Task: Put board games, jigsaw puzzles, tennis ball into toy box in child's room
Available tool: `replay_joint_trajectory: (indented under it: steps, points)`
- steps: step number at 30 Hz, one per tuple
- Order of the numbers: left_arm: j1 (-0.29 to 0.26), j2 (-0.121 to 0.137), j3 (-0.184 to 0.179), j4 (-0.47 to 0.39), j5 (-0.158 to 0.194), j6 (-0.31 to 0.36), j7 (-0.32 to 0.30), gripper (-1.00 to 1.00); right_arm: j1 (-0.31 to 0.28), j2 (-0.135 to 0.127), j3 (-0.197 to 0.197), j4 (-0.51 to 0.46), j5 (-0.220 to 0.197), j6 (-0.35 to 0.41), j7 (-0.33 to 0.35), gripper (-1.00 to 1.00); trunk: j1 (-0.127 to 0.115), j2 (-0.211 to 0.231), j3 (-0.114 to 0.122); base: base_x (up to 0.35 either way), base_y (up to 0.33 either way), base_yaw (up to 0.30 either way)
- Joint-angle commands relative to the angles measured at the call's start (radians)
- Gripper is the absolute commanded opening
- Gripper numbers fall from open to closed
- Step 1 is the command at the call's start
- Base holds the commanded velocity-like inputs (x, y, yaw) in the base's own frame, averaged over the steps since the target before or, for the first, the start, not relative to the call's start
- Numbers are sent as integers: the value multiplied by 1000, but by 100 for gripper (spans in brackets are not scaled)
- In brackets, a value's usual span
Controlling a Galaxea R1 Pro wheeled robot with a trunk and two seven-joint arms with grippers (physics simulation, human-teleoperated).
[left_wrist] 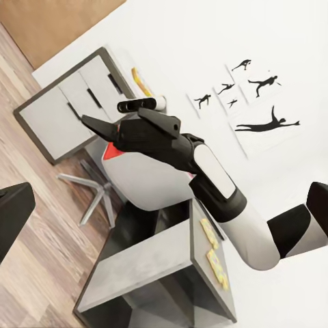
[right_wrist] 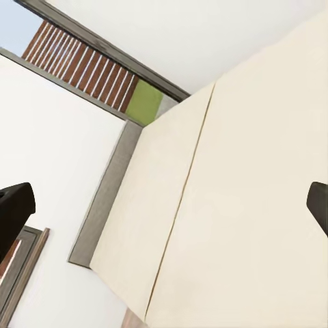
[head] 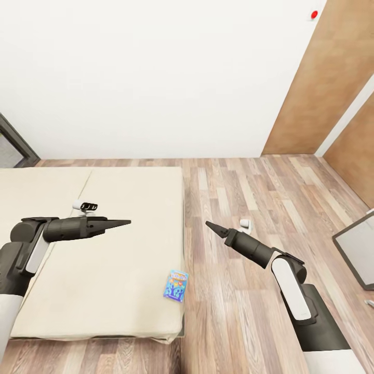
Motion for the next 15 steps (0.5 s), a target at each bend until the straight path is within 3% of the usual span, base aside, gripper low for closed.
replay_joint_trajectory:
  steps: [1,15]
  points:
    - [-1,0,0,0,0,11,-4,100,-1,-1,0,0,-5,5,-1,100,1,-2,0,0,0,0]
    - [-1,0,0,0,0,10,-4,100,-1,-1,0,0,-5,5,-1,100,1,-2,24,0,0,0]
